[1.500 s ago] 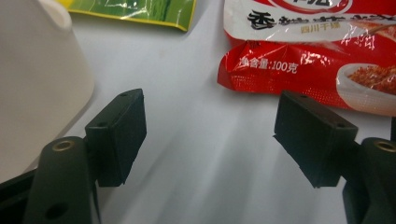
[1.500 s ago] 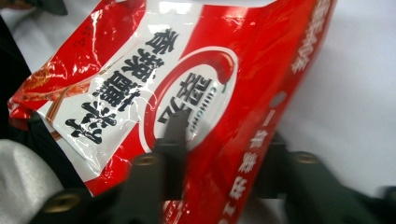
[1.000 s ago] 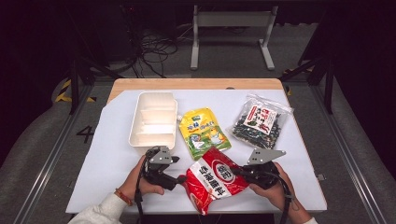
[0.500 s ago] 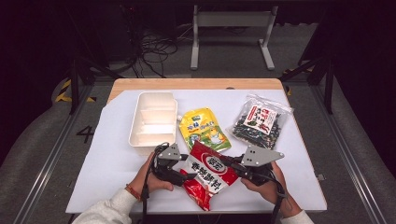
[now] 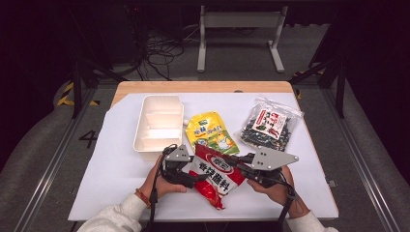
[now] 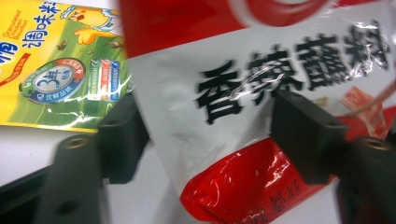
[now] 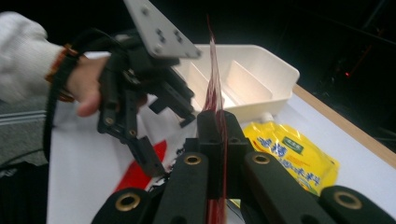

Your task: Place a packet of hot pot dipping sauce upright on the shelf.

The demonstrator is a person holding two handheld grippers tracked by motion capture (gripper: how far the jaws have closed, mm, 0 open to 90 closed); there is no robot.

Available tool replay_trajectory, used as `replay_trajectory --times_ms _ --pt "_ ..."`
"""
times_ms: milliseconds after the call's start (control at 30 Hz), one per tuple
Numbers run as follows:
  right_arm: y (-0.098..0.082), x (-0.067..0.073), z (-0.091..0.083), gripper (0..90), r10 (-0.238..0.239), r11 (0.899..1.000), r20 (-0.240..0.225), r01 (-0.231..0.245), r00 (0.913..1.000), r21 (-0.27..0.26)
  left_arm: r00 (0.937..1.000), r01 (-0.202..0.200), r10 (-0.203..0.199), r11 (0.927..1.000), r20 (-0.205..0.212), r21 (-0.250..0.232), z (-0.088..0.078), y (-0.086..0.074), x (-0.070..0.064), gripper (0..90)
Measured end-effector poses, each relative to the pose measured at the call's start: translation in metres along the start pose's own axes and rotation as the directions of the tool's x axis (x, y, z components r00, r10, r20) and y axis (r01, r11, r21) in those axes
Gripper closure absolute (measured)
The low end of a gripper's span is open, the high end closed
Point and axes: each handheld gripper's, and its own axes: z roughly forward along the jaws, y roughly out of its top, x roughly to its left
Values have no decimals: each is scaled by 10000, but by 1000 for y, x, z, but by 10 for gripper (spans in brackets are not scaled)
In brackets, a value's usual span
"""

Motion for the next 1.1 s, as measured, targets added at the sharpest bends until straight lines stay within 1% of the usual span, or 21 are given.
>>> replay_trajectory --times_ms 33,100,133,167,200,233,300,367,433,467,500,567,633,700,867,900,933,967,1000,1033,1100 --pt "1 1 -1 900 -62 10000 -75 62 10000 -76 9997 74 -73 10000 221 -50 0 0 1 240" --pt "2 2 -1 900 -95 9998 -242 91 9997 -191 9984 -25 33 9999 561 -142 1 0 1 239" --pt "2 3 -2 900 -125 9995 -405 113 9991 -300 9963 -251 268 9994 823 -222 0 1 0 242" --pt "3 4 -2 900 -196 9991 -506 176 9985 -394 9939 -454 480 9986 991 -285 0 2 -3 281" --pt "3 4 -2 900 -196 9991 -506 176 9985 -394 9939 -454 480 9986 991 -285 0 2 -3 300" --pt "4 5 -2 900 -221 9991 -479 203 9986 -379 9907 -729 771 9965 1125 -415 -1 4 -7 300" --pt "4 6 -2 900 -255 9986 -535 230 9982 -476 9865 -918 983 9943 1309 -550 -2 6 -10 332" --pt "4 6 -1 900 -235 9988 -393 217 9990 -442 9823 -1047 1131 9925 1491 -634 -4 6 -12 442" --pt "3 5 -1 900 -159 9988 -404 139 9991 -478 9828 -1023 1102 9929 1481 -601 -4 5 -11 529" --pt "3 5 -1 900 -151 9988 -393 132 9991 -478 9834 -982 1056 9935 1472 -567 -4 5 -11 529" --pt "2 5 -1 900 -137 9988 -402 119 9991 -469 9816 -963 1048 9935 1597 -604 -3 2 -9 662" --pt "1 5 0 900 -115 9989 -463 94 9989 -466 9806 -994 1062 9939 1649 -488 0 -1 -10 745" --pt "0 6 2 900 -88 9990 -498 66 9987 -445 9820 -1040 1099 9935 1536 -462 2 -3 -11 819" --pt "0 6 2 899 -32 9988 -450 10 9990 -491 9816 -890 985 9939 1635 -650 1 -4 -9 890" --pt "-1 5 1 876 108 9989 -334 -124 9994 -462 9829 -908 1009 9933 1539 -710 -1 -5 -10 897" --pt "-1 4 1 837 234 9988 -165 -241 9996 -436 9844 -833 948 9931 1480 -822 -3 -6 -10 897" --pt "-1 4 1 837 234 9988 -165 -241 9996 -436 9844 -833 948 9931 1480 -822 -3 -6 -10 898" --pt "-3 3 -1 765 342 9987 -3 -342 9994 -386 9872 -783 905 9924 1315 -949 -5 -7 -11 898" --pt "-3 2 -1 738 481 9982 89 -477 9988 -375 9896 -630 775 9909 1215 -1187 -8 -10 -11 899" --pt "-3 1 -2 720 539 9979 114 -534 9985 -357 9895 -467 627 9913 1304 -1229 -10 -11 -10 900" --pt "-4 0 -3 693 631 9974 149 -625 9979 -360 9901 -450 614 9906 1263 -1289 -12 -13 -10 899"
